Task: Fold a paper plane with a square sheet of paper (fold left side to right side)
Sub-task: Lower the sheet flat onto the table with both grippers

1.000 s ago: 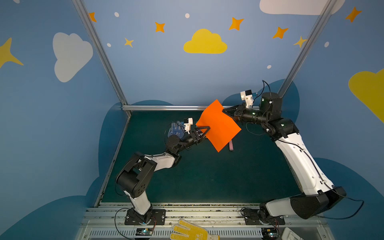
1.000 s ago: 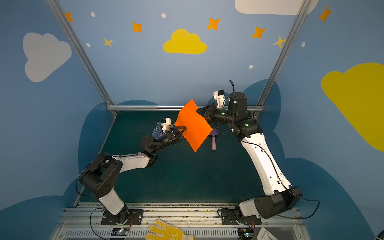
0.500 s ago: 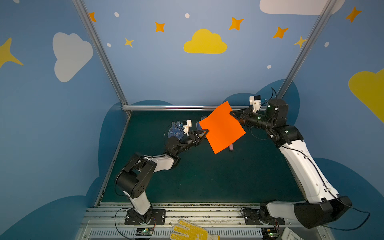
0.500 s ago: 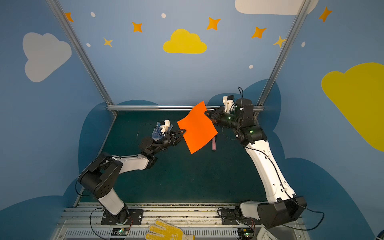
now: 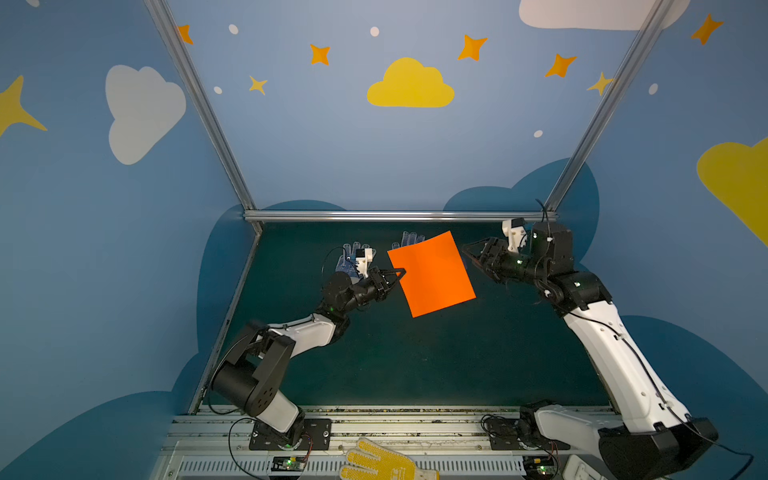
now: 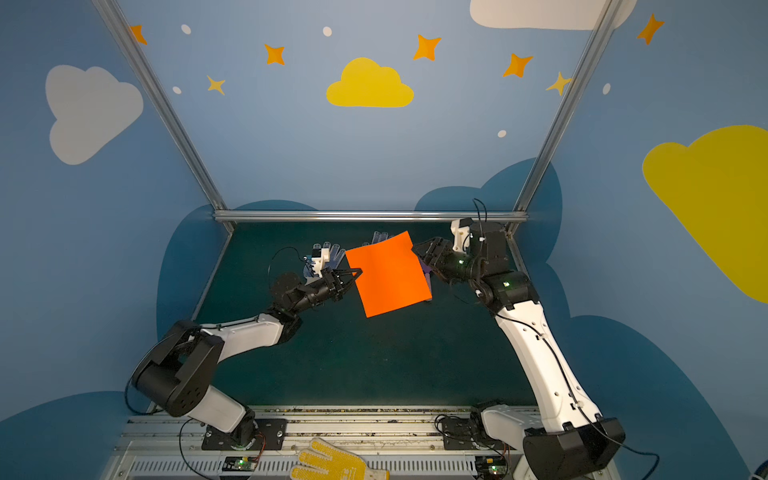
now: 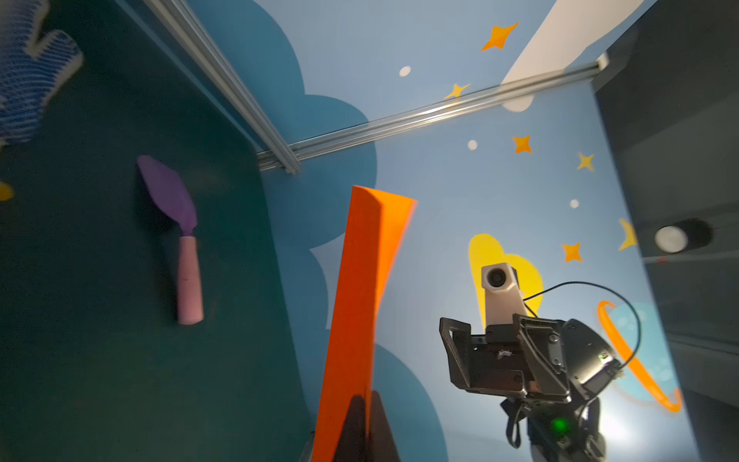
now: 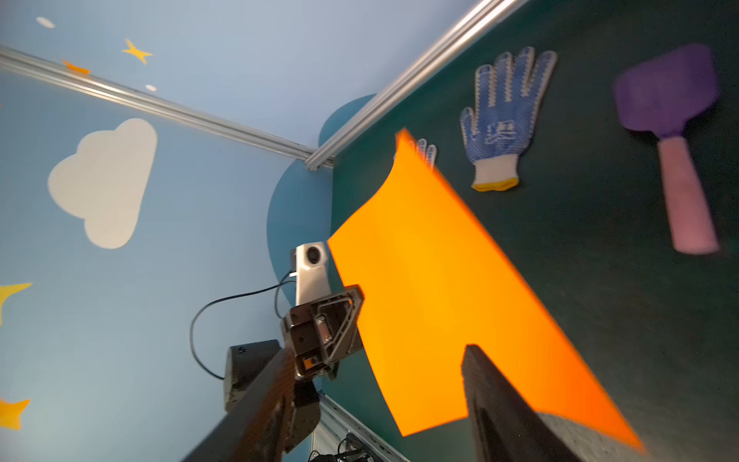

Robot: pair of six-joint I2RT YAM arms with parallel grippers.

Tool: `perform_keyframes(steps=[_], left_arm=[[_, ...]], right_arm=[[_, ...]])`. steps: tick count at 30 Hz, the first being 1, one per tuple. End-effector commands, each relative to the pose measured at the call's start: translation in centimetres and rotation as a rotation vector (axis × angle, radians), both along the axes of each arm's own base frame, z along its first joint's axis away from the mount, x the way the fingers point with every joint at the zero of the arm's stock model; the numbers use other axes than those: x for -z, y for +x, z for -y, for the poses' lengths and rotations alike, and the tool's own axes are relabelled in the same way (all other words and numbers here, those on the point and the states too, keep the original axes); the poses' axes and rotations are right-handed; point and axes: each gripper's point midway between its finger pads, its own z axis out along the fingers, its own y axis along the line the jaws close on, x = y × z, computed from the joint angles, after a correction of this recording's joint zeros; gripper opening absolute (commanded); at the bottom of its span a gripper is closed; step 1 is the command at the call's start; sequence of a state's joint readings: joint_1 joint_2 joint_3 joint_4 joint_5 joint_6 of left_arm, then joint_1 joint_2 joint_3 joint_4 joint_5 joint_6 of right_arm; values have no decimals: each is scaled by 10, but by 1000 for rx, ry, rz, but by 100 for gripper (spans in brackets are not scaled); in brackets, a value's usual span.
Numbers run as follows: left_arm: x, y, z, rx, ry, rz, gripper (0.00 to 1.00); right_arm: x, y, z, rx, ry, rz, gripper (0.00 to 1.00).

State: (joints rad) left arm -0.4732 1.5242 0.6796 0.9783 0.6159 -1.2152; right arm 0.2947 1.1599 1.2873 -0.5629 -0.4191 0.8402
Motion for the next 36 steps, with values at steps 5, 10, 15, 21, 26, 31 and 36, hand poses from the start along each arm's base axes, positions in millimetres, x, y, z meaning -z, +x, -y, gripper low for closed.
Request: perform_keyframes(steps=[5, 10, 15, 21, 26, 31, 36], left_arm=[[91, -30, -19, 24, 386, -148, 3], [149, -44, -33, 56, 567, -259, 3], [195, -55, -44, 93, 689, -375, 3], [213, -55, -54, 123, 843, -443, 3], [214, -47, -68, 143, 1022, -458, 3], [215, -44, -79, 193, 1232, -441, 3], [214, -41, -98, 215, 1467, -405, 4]], right_arm=[[75, -23, 33, 62, -198, -132, 74], [115, -33, 26, 7, -201, -195, 74], [145, -46, 19, -54, -238, -216, 74], [182, -59, 3, -146, -282, -235, 75], [206, -66, -19, -243, -307, -239, 75], [222, -64, -41, -325, -295, -236, 75], [233, -61, -60, -398, -278, -261, 75]])
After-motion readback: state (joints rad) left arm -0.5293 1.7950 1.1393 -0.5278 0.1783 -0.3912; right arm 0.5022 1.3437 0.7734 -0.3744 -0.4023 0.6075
